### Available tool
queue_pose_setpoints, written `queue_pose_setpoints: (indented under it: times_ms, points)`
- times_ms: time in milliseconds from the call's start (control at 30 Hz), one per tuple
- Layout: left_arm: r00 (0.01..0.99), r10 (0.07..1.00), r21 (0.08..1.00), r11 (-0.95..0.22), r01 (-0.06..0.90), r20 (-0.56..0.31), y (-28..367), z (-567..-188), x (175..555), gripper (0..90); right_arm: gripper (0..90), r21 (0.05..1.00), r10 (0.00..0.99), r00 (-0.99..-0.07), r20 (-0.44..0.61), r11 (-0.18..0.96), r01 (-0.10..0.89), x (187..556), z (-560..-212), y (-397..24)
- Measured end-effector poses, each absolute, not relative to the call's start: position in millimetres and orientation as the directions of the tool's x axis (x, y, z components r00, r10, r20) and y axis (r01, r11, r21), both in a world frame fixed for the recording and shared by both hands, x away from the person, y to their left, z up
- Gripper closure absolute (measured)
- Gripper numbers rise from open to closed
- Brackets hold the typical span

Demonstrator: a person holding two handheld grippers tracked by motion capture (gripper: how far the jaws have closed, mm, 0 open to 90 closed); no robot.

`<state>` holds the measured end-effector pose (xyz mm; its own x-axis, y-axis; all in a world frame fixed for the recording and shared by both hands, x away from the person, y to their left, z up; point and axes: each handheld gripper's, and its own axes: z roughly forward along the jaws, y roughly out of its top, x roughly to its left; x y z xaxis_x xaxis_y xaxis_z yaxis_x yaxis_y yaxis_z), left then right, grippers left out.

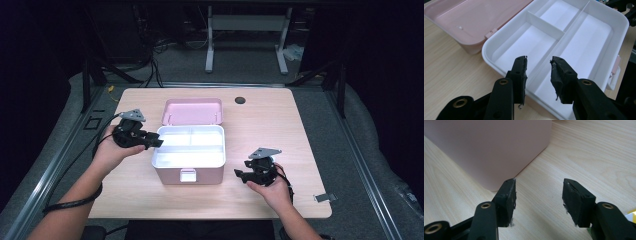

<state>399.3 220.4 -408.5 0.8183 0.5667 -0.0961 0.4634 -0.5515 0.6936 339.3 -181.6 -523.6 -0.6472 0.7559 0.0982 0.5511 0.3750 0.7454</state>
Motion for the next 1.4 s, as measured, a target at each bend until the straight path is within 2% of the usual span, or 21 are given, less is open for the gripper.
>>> queue_pose_setpoints:
  times_ms: [500, 1000, 1400]
  points:
    - [0.915, 0.404, 0.510, -0.788, 0.345, 0.004, 158.0, -401.3, 423.6, 73.9, 44.8, 0.741, 0.748, -0.654, 0.113, 0.375, 0.557, 340.1, -524.9, -183.3]
    - [0.943, 0.334, 0.439, -0.847, 0.298, 0.003, 128.9, -405.5, 429.7, 80.2, 45.0, 0.737, 0.743, -0.658, 0.124, 0.375, 0.562, 340.4, -525.9, -183.2]
    - [0.968, 0.243, 0.287, -0.933, 0.217, 0.059, 106.4, -412.3, 431.1, 83.2, 45.3, 0.733, 0.740, -0.660, 0.129, 0.377, 0.566, 341.1, -527.0, -183.4]
